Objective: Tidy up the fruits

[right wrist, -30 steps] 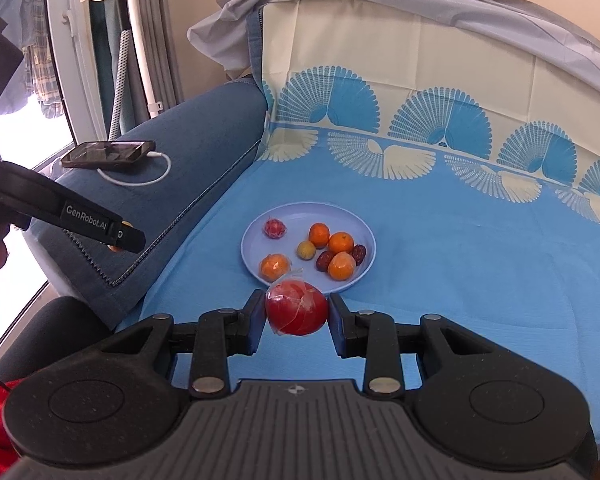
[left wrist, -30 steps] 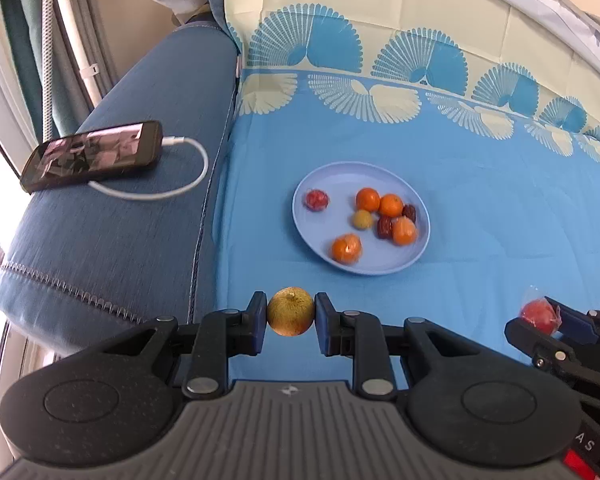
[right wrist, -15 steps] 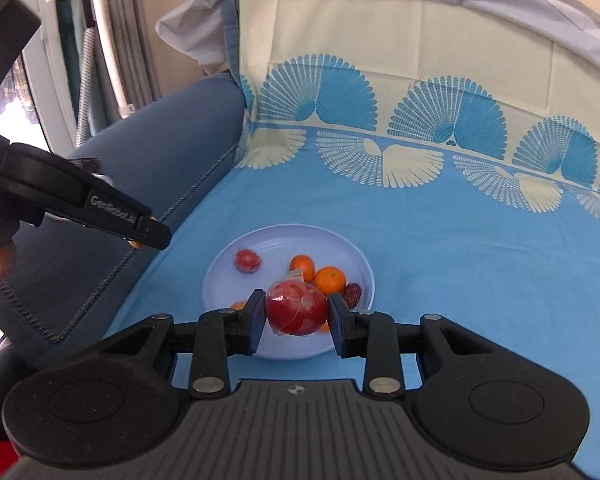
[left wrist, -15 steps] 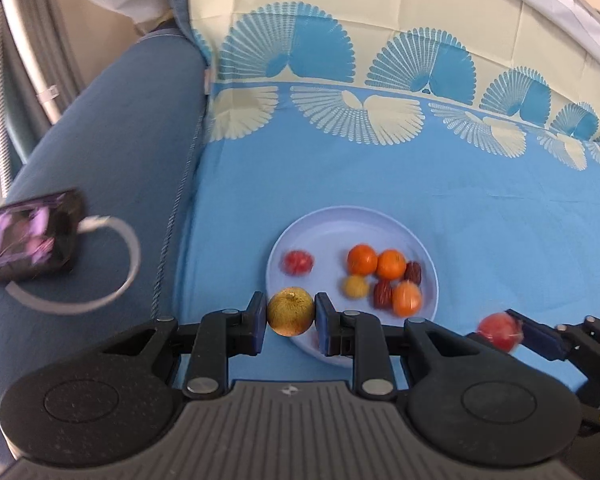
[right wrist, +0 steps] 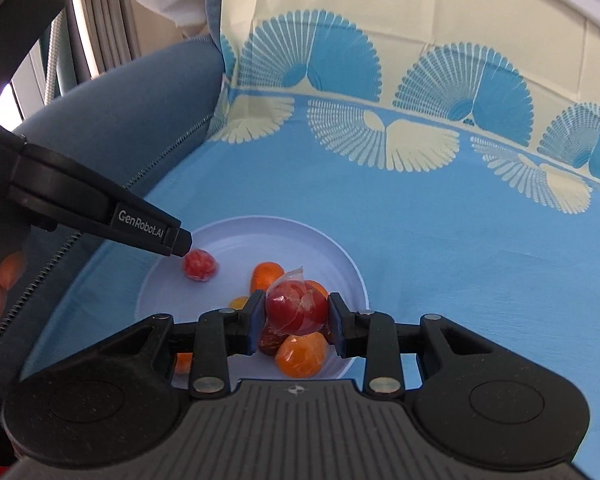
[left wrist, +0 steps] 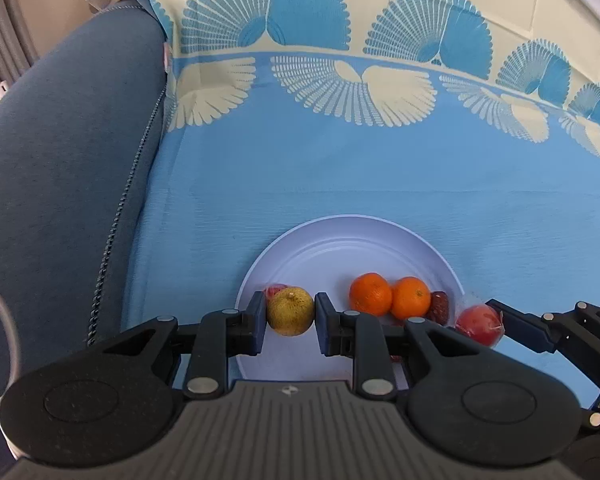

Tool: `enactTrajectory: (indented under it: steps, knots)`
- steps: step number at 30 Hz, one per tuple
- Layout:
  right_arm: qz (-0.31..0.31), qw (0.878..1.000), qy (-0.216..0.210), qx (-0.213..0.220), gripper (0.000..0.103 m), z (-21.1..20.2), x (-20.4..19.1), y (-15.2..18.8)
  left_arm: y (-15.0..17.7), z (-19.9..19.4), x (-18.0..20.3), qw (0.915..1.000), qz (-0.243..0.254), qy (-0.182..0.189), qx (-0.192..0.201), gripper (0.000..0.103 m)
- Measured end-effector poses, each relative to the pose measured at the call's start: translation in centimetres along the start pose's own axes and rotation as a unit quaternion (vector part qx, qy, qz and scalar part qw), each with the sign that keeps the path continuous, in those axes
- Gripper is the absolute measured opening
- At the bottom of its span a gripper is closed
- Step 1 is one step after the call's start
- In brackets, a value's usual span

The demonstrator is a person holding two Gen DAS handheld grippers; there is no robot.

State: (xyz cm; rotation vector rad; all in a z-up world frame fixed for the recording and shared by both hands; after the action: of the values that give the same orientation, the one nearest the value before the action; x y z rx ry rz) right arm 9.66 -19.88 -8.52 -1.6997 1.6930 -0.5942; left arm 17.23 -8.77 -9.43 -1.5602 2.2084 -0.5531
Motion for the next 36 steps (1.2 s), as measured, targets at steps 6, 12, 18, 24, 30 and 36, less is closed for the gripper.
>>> enactTrajectory:
  steps: [6, 12, 18, 24, 30, 36]
  knots:
    - [-0.005, 1.0, -0.003, -0.012, 0.035, 2.3, 0.1, 0.1, -0.3, 2.5, -0.2, 1.0, 0.003, -0.003, -0.008, 0.028]
    - [-0.016, 0.999, -0.014, -0.025, 0.038, 3.9, -0.3, 0.2, -0.5, 3.4, -0.7, 0.9999, 0.008, -0.008, 0.002, 0.075]
    - [-0.043, 0.999, -0.001, -0.021, 0.082, 2.8, -0.9, 0.0, -0.5, 0.9, -0.4, 0.9985, 0.022, -0.015, 0.047, 0.103]
    - [-0.034, 0.999, 0.002, -0.018, 0.093, -1.4, -0.8, 1.1, 2.3, -2.7, 0.6, 0.9985, 0.036, -0.008, 0.04, 0.103]
    - [0.003, 0.999, -0.005, -0.031, 0.097, -6.2, -1.2, 2.5, 5.2, -8.6, 0.0, 0.9972, 0.02, -0.032, 0.064, 0.103]
    - [0.0, 1.0, 0.014, -0.007, 0.1, -10.8, -2.4, 3.3, 7.4, -13.0, -0.7, 0.997, -0.003, -0.038, 0.067, 0.103]
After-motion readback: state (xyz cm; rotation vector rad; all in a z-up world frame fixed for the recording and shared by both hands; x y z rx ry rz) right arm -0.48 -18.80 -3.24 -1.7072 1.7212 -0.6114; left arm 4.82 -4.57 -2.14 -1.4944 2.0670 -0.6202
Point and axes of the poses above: each gripper's, at about its wrist camera, not at the fingertips, and z roughly the way its jaws point, x to its right, y to its underside, the point moved 6 cm from there along z, roughly the way its jaws point, and after that the axes turned 3 degrees about z, right-handed, at the moved point
